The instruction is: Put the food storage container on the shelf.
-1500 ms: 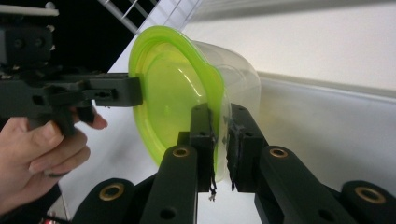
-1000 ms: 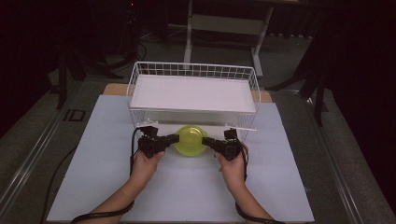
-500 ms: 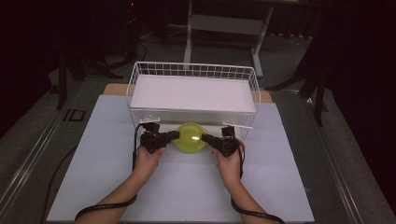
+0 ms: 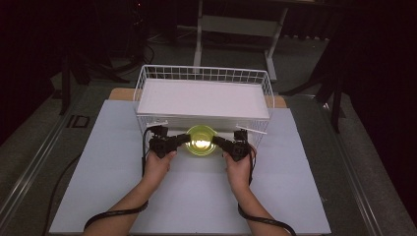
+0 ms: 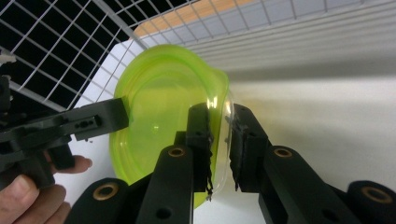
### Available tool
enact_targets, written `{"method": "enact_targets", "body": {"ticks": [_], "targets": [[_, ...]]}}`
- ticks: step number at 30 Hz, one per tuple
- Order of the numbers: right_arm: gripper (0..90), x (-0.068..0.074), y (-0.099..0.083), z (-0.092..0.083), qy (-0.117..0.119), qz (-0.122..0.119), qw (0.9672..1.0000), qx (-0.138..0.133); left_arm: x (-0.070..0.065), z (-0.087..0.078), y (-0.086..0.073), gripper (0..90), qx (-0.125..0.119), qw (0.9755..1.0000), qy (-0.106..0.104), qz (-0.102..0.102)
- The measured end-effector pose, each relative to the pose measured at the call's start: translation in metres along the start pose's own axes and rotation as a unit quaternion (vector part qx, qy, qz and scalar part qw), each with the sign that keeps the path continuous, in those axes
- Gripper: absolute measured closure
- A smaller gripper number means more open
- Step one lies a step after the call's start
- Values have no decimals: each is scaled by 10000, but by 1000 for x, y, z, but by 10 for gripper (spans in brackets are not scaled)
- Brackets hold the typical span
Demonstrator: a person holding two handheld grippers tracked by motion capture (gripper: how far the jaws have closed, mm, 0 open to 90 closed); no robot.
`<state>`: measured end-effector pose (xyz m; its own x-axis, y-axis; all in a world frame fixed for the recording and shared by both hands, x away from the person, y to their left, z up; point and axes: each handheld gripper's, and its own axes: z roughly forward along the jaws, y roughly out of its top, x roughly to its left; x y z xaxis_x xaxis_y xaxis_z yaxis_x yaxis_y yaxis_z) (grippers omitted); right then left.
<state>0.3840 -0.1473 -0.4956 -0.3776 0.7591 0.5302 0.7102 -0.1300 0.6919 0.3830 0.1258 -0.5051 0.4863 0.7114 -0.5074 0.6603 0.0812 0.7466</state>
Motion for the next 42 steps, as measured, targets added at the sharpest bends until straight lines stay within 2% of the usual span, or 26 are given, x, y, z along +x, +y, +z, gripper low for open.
{"method": "enact_targets", "body": {"ticks": [4,5,8,9,11,14,16,19,21,26,29,32,33,35,36,38,39,41,42], "targets": [[788,1,0,2,-70,111,9998,-115,-2,2,3,757,27,9999,96,49],[784,1,0,3,-93,129,9998,-124,0,2,4,754,53,9998,107,152],[773,1,1,4,-136,96,9998,-144,0,3,5,749,68,9998,104,125],[760,1,3,5,-205,78,9997,-134,0,5,7,744,49,9998,183,84],[757,0,3,5,-239,96,9995,-183,1,7,8,737,12,9999,111,70],[747,-3,2,6,-206,286,9991,-233,4,10,6,721,-64,9999,47,120],[746,-4,2,6,-199,291,9990,-273,7,11,5,705,-64,9999,20,154],[723,-4,4,6,-261,277,9989,-283,9,14,4,668,-38,10000,-30,-86],[718,-7,5,6,-296,264,9987,-306,10,16,4,636,-43,9999,-80,-103],[674,-10,5,7,-278,352,9984,-346,10,17,5,589,-32,10000,5,-86],[651,-8,4,5,-254,231,9983,-462,9,15,5,549,-145,9998,67,-121],[596,-5,5,3,-272,26,9986,-456,9,9,6,502,-262,9995,140,-138],[595,-4,5,2,-295,-5,9985,-465,10,7,6,498,-279,9995,126,-78],[587,-5,6,-2,-275,-29,9983,-518,9,4,5,465,-363,9991,192,-145],[587,-5,6,-5,-307,-70,9980,-555,8,2,3,465,-404,9989,193,-121],[582,-5,6,-10,-335,-164,9977,-563,6,-4,0,440,-479,9988,42,100],[585,-4,6,-13,-339,-207,9976,-565,5,-8,-2,398,-491,9985,-3,234],[589,-2,5,-19,-332,-306,9974,-553,2,-14,-5,341,-517,9975,-220,430],[592,-1,4,-23,-296,-327,9975,-552,-1,-17,-6,303,-478,9974,-204,493]]}}
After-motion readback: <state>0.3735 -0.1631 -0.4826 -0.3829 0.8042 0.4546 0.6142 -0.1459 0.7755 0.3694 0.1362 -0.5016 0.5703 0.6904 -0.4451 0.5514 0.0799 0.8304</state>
